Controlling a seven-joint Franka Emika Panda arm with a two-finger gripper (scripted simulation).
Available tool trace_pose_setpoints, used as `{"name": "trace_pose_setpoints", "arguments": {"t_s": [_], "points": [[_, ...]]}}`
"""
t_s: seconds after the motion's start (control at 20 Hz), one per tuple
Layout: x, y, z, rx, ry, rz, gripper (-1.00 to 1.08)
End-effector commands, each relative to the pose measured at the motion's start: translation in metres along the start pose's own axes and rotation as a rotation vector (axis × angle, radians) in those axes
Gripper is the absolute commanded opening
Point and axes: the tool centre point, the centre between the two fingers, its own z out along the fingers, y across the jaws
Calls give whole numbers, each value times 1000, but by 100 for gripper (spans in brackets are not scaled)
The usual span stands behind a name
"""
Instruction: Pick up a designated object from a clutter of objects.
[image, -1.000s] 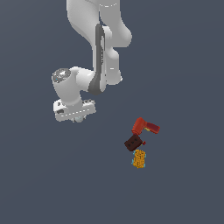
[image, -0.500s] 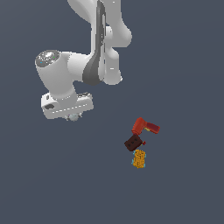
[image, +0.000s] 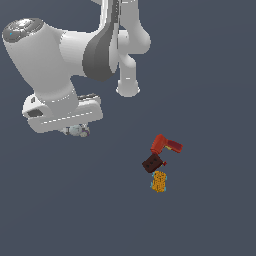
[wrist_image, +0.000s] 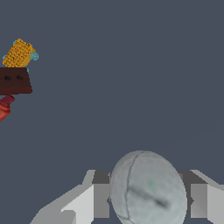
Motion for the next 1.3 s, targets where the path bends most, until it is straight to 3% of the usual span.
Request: {"name": "trace_pose_setpoints", "arguments": {"t_s": [0.0,0.6,1.25], "points": [[11,3,-20,0,-1,0,-100],[53,15,-92,2,0,-1,-100],[72,21,-120,3,1,-2,-100]]}}
